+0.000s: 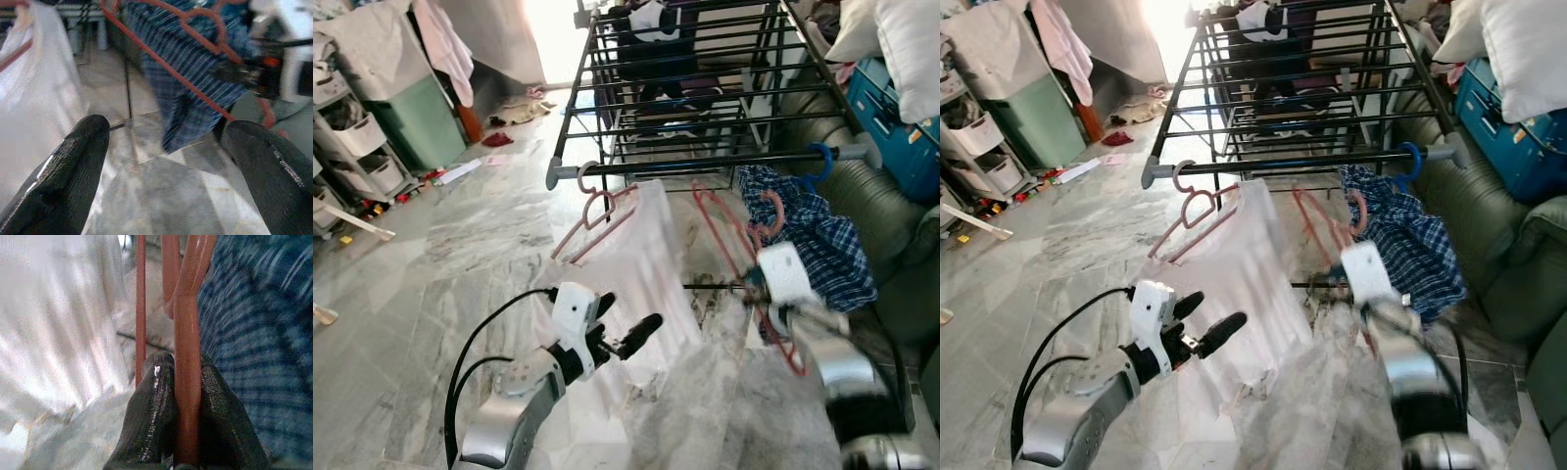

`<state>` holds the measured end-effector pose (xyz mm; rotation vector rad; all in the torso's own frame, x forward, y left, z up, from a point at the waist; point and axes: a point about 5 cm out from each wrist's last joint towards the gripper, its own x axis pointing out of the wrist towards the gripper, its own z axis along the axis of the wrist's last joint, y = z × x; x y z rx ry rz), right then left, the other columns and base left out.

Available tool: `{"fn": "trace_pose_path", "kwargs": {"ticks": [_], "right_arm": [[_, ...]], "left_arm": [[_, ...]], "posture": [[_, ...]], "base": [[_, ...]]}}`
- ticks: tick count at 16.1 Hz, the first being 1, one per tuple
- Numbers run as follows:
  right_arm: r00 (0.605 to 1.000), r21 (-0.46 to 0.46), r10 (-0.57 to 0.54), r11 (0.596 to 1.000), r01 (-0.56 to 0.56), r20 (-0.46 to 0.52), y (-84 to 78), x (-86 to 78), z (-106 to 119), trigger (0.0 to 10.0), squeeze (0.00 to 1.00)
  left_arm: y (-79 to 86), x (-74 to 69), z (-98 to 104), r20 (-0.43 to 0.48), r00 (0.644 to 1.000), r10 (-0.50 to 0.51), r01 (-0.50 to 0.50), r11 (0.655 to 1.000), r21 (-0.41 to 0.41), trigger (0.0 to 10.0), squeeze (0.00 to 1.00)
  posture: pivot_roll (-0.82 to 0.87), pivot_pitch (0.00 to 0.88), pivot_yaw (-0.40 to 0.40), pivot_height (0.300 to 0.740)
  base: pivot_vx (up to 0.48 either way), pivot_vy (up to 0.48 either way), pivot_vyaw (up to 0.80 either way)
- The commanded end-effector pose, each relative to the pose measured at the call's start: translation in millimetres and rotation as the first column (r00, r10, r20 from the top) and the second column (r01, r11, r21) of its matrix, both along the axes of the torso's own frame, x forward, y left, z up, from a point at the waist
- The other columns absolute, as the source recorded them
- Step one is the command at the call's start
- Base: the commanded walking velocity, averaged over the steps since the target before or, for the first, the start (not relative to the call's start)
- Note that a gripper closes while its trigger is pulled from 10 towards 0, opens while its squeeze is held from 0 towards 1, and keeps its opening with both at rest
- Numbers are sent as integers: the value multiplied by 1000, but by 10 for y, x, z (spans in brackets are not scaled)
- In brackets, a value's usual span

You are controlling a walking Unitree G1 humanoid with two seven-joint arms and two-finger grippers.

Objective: Hang hanger

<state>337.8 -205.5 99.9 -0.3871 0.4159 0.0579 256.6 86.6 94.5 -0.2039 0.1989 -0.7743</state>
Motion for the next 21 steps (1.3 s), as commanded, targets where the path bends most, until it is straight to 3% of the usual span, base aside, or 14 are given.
{"fn": "trace_pose_path", "kwargs": {"ticks": [1,6,10,16,20,21], "right_arm": [[1000,2,28,1000,-28,13,57,75,48,10000,0],[1000,-34,17,999,-17,-2,32,348,212,10000,0],[999,-4,13,1000,-13,41,42,553,456,10000,0],[999,74,17,997,-19,31,84,606,500,10000,0],[999,136,12,991,-17,38,217,630,495,10000,0],[999,156,2,988,-8,37,260,642,506,10000,0]], "left_arm": [[11,21,78,19,1000,-13,13,1000,0,10000,0],[7,-17,108,16,1000,-25,25,1000,3,10000,0],[12,-56,171,17,1000,-14,14,1000,-1,10000,0],[64,-163,213,4,1000,-16,16,1000,10,10000,0],[120,-186,245,-5,1000,-25,25,999,26,10000,0],[93,-220,274,-10,998,-69,69,998,11,10000,0]], "posture": [[-107,28,109,740],[-84,33,108,740],[-40,55,99,740],[23,82,102,740],[42,86,114,740],[48,86,117,740]], "base": [[0,0,0],[0,0,0],[0,0,0],[0,0,0],[0,0,0],[0,0,0]]}}
